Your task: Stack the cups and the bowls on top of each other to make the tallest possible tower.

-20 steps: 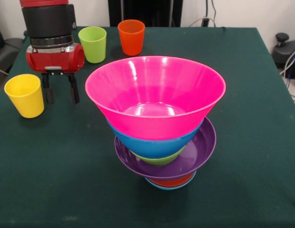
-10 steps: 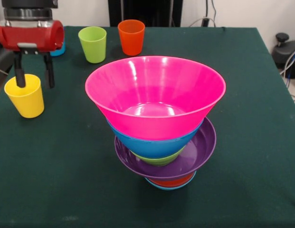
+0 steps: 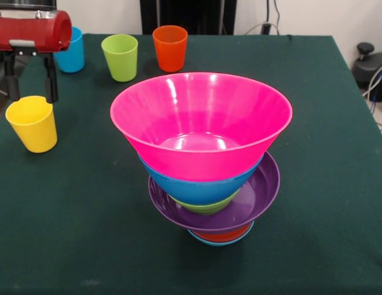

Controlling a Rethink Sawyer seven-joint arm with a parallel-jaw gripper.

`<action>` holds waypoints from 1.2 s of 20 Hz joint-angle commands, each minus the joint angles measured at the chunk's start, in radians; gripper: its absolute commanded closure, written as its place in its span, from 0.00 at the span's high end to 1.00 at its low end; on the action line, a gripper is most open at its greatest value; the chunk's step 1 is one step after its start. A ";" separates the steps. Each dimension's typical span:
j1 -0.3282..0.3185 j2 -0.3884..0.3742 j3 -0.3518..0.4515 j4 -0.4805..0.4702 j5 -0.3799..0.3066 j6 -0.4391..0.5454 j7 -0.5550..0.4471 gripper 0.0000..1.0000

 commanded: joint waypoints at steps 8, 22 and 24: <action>-0.013 0.063 0.040 0.104 -0.103 0.024 -0.026 1.00; -0.074 0.079 0.071 0.148 -0.162 0.070 -0.082 1.00; -0.082 0.083 0.074 0.148 -0.171 0.075 -0.083 1.00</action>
